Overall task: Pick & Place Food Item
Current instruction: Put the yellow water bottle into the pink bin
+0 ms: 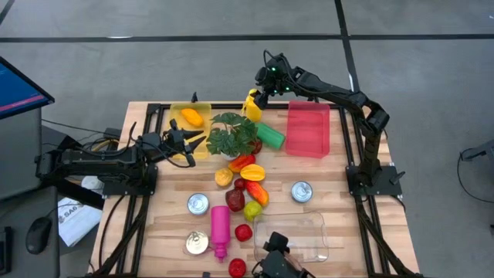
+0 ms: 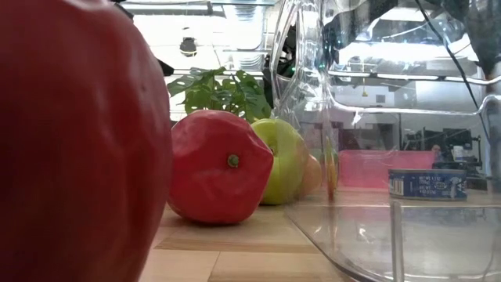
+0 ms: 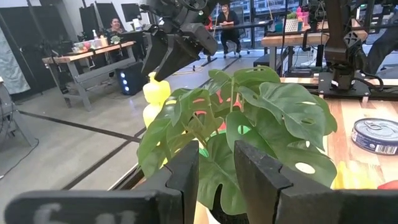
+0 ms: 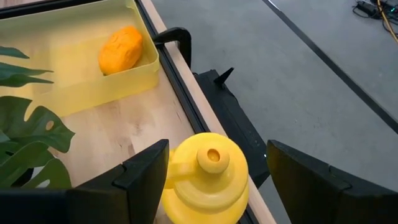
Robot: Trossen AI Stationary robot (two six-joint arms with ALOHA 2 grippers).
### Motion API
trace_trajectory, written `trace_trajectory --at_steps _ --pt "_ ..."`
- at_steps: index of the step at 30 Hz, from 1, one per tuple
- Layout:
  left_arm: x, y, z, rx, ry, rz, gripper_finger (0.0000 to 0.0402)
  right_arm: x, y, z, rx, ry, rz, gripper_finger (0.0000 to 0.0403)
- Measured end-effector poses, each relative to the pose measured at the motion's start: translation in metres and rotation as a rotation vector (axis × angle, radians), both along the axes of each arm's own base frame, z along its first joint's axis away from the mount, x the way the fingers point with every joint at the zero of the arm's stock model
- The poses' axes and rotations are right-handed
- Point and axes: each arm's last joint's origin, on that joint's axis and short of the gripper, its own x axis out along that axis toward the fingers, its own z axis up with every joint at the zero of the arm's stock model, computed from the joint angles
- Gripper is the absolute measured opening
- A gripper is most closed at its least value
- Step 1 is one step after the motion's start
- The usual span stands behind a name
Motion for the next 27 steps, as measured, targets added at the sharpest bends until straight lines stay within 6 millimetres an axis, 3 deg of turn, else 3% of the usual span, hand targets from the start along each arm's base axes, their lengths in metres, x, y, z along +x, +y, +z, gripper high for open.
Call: trace_trajectory --at_steps 27 --pt "0.0 0.0 0.0018 0.011 -0.015 0.0 0.009 -0.0001 0.0001 -0.0002 0.002 0.002 0.0 0.0265"
